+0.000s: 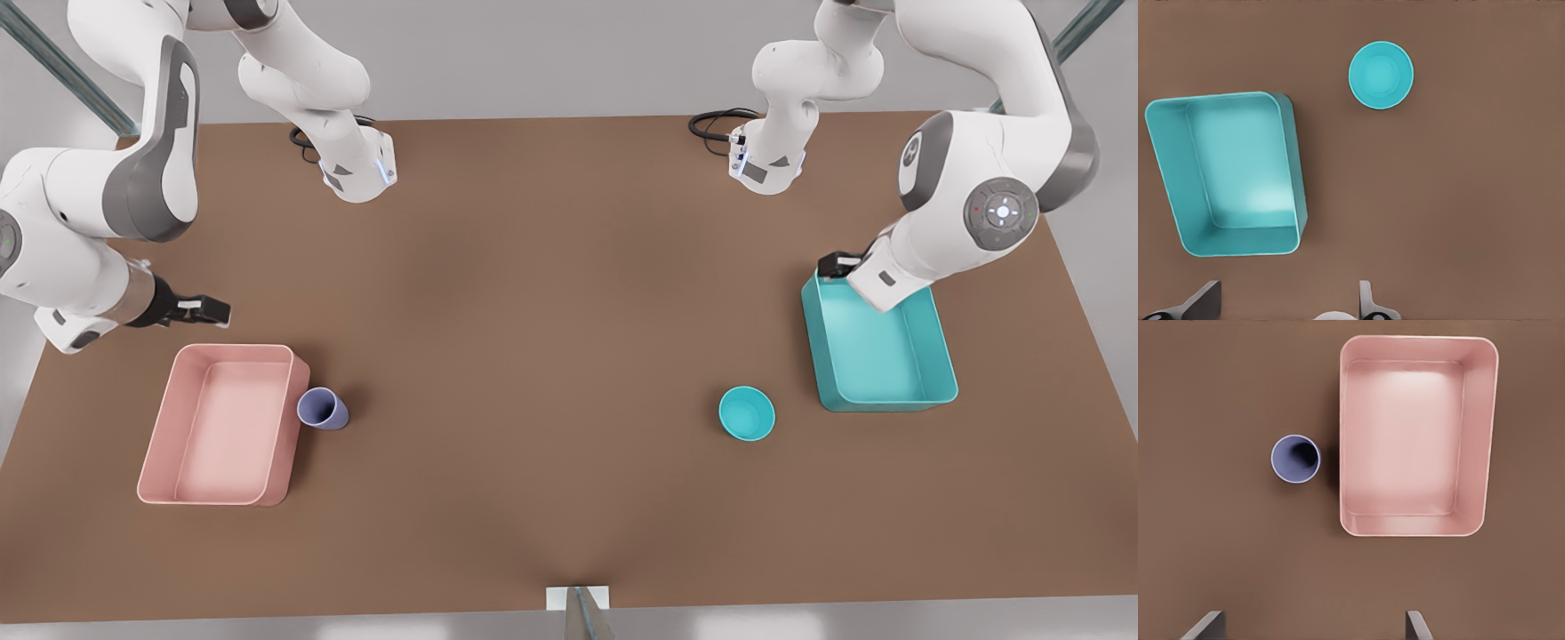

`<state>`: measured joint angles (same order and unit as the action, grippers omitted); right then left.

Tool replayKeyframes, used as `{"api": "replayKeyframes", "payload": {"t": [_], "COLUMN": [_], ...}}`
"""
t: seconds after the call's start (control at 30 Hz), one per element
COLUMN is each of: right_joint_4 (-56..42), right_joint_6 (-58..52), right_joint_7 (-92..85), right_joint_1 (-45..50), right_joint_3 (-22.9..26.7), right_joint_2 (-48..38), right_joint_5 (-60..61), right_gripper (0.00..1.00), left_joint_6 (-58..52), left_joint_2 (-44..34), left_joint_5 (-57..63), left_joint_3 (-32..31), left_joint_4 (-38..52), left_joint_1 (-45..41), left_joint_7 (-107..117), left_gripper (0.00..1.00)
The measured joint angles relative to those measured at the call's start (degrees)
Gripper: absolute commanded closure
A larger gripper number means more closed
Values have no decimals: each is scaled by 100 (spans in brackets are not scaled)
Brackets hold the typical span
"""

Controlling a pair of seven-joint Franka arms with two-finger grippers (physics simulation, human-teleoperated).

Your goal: Put the bowls and cups in different boxes

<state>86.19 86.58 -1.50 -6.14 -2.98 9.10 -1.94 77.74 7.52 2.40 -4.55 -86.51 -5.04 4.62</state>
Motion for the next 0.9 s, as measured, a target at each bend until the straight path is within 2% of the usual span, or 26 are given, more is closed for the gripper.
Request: {"api": "replayKeyframes", "payload": {"t": [0.1, 0.23, 0.33, 0.57, 0.73, 0.8, 0.87, 0.9], "right_joint_4": [20, -166, -126, 1118, 1210, 1204, 1194, 1205], "right_joint_6": [133, 619, 1180, 2688, 3355, 3515, 3631, 3675], "right_joint_7": [1, 17, 66, 276, 431, 484, 533, 556], "right_joint_1": [83, 851, 975, 1066, 1059, 1020, 978, 938], "right_joint_3": [3, -2, 6, 8, 8, 11, 31, 37], "right_joint_2": [108, 909, 1427, 1309, 1619, 1750, 1878, 1922], "right_joint_5": [-8, -34, -41, -36, 3, 16, 25, 28], "right_gripper": [0, 0, 0, 0, 0, 0, 0, 0], "left_joint_6": [144, 1241, 2296, 3821, 4324, 4422, 4449, 4427], "left_joint_2": [314, 1890, 2783, 3270, 3674, 3760, 3780, 3781], "left_joint_5": [-16, -303, -583, -844, -892, -896, -939, -1018], "left_joint_3": [-1, -26, -72, -88, -157, -183, -203, -207], "left_joint_4": [18, 50, 44, 42, -19, -48, -55, -44], "left_joint_1": [1, 46, 172, 279, 349, 353, 354, 365], "left_joint_7": [44, 85, 23, -146, -238, -265, -292, -304], "left_gripper": [0, 0, 0, 0, 0, 38, 69, 79]}}
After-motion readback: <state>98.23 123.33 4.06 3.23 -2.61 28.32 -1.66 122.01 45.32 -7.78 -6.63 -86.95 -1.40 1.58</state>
